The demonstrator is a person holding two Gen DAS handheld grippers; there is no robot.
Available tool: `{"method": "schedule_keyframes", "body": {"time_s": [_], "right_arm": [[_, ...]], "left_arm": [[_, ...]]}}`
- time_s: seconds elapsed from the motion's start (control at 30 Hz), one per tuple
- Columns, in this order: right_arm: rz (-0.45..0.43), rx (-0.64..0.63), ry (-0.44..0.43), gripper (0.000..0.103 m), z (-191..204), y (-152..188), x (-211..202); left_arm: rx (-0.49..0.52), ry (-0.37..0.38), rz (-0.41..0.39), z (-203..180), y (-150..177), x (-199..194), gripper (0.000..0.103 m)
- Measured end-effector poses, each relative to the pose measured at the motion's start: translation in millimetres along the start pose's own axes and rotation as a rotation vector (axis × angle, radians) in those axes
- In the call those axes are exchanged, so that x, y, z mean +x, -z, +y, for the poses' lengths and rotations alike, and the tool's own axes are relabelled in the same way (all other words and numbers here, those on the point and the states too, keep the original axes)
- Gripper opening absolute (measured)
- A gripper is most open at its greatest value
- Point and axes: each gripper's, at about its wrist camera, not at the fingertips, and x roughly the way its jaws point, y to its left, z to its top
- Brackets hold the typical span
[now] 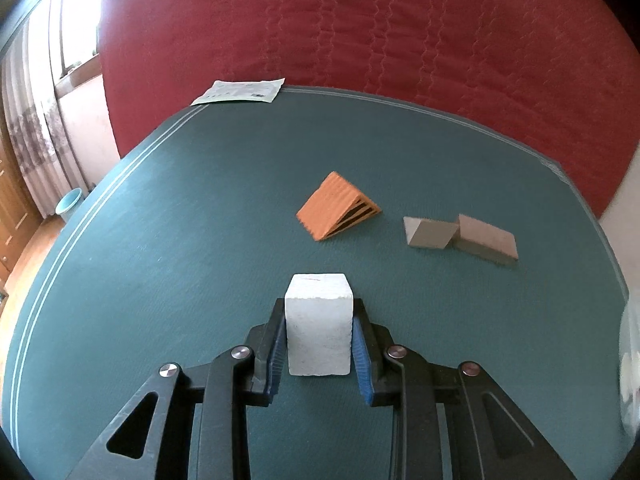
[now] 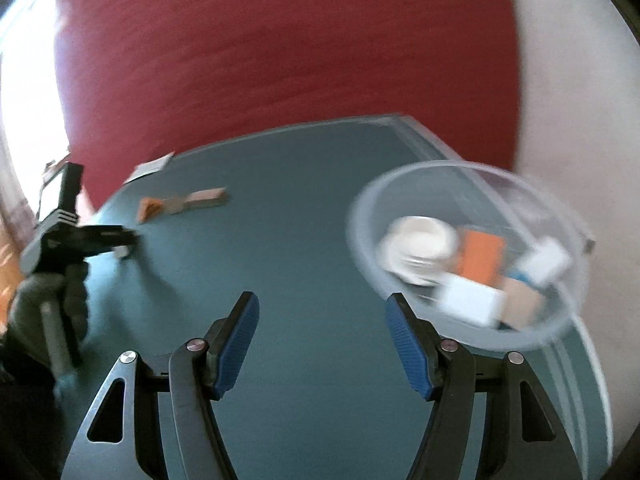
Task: Organize rigid objects
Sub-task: 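Grasp the flat beige rectangular block with the right gripper while the left holds the white block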
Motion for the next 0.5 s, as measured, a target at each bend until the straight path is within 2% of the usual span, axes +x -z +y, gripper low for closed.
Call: {"method": "schedule_keyframes", "body": {"time_s": [0.27,0.5], "right_arm": [[0.121,0.036,-0.122,0.067,34.2,-38.8,75.2],[0.14,0.027,-0.152,0.067,71.3,-77.2,122.0]], "left_arm": [[0.021,0.05,-0.014,4.7,15.0,-14.2,0.031],[0.013,0.05,-0.013,8.3,20.7,-11.7,0.031]]}}
